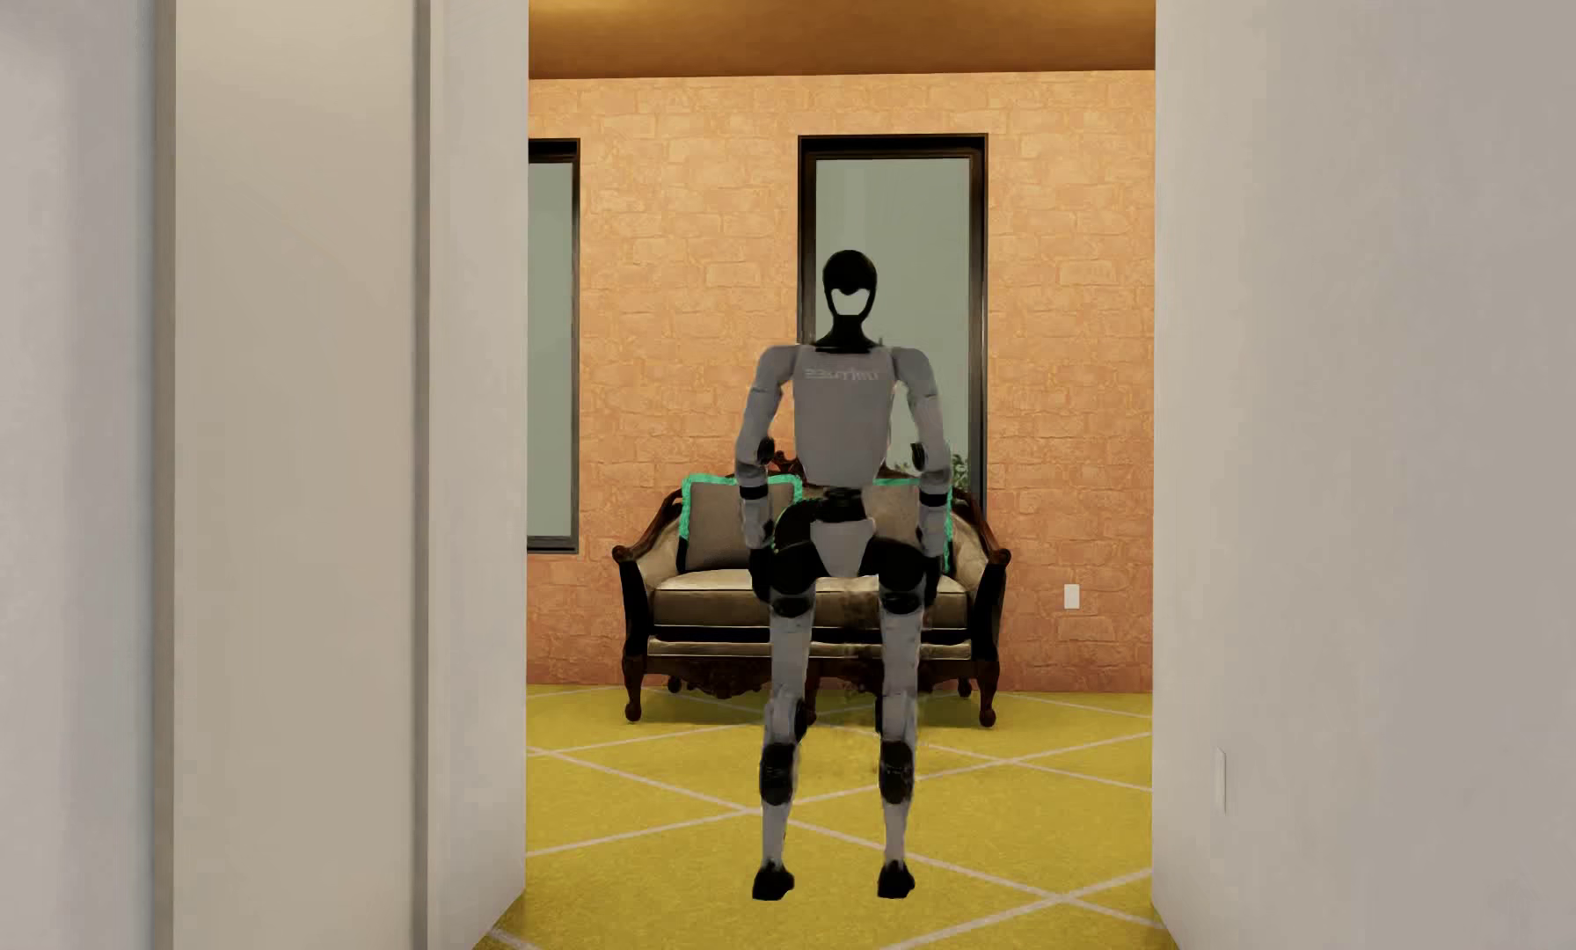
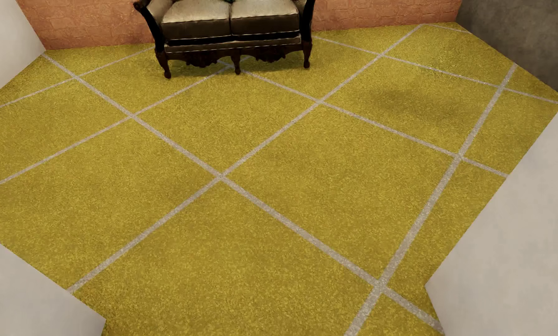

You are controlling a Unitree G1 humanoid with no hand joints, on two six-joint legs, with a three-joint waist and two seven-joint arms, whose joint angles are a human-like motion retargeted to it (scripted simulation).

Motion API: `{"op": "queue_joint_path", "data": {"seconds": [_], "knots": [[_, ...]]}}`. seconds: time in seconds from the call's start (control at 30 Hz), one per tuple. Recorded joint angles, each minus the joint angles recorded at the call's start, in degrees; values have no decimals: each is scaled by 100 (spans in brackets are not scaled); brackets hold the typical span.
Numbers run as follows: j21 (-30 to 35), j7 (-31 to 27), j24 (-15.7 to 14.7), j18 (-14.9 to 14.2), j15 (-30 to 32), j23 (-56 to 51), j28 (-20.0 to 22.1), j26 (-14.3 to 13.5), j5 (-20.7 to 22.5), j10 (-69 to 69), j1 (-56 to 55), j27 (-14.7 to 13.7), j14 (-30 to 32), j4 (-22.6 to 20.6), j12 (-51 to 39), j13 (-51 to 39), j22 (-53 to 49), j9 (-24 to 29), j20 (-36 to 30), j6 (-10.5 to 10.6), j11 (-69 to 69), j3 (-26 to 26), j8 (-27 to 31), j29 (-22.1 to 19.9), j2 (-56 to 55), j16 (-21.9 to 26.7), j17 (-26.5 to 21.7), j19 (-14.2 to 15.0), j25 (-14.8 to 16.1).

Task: Walk towards the dark sofa

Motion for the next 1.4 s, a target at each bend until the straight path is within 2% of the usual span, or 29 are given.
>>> {"op": "queue_joint_path", "data": {"seconds": [0.53, 0.57, 0.6, 0.63, 0.67, 0.8, 0.97, 1.07, 1.13, 1.2, 1.3, 1.4], "knots": [[40, 0, 0, 0, -33, -8, 0, 0, 12, 15, -13, 0, -30, 17, -40, -41, -24, -5, -19, 9, 6, 2, 0, 0, -6, 22, -19, 0, 0], [41, 0, 0, 0, -247, -9, 0, 0, 11, 49, -45, 0, -15, 15, -43, -43, -22, 5, -17, 5, 51, 1, 0, 0, -44, 24, -18, 0, 0], [42, 0, 0, 0, -808, -3, 0, 0, 25, -22, -164, 0, -11, 13, -44, -46, -11, 12, -1, 0, 1353, 9, 0, 0, -216, 24, -10, 0, 0], [47, 0, 0, 0, -906, -15, 0, 0, 45, 1233, -354, 0, -196, -11, -51, -43, 24, 20, -14, -4, 1240, 21, 0, 0, -481, 33, -16, 0, 0], [141, 0, 0, 0, -602, 30, 0, 0, 107, 1415, -525, 0, -427, -22, 43, -37, -64, 77, 215, -27, 1249, 6, 0, 0, -654, -8, 34, 0, 0], [4, 0, 0, 0, -657, 8, 0, 0, 100, 1468, -131, 0, -1264, 39, 289, 185, -132, 104, 198, -61, 1538, -70, 0, 0, -620, 16, 119, 0, 0], [-104, 0, 0, 0, -1257, 53, 0, 0, 165, 1560, -6, 0, -1617, 51, 497, 245, -61, 7, 479, -65, 1557, -86, 0, 0, -479, 60, 49, 0, 0], [-124, 0, 0, 0, -1585, -3, 0, 0, 348, 3141, -1274, 0, -1191, 238, 430, 192, -243, 92, 553, 137, 1597, 47, 0, 0, -502, 25, -69, 0, 0], [-163, 0, 0, 0, -1659, -26, 0, 0, 458, 4591, -2434, 0, -1154, 201, 296, 30, -91, 255, 587, 262, 1598, 95, 0, 0, -413, -70, -86, 0, 0], [-368, 0, 0, 0, -1889, -134, 0, 0, 424, 5258, -3457, 0, -1102, 132, 350, -185, 5, 291, 681, 260, 1391, 361, 0, 0, -235, -134, 10, 0, 0], [-665, 0, 0, 0, -2218, -1009, 0, 0, 198, 4439, -4458, 0, -637, 96, 639, -453, 159, 366, 835, 128, 1110, 786, 0, 0, 227, -107, 153, 0, 0], [-854, 0, 0, 0, -2668, -2225, 0, 0, 124, 3095, -4951, 0, 157, 275, 825, -886, 549, 577, 1026, 95, 1107, 906, 0, 0, 766, -70, 218, 0, 0]]}}
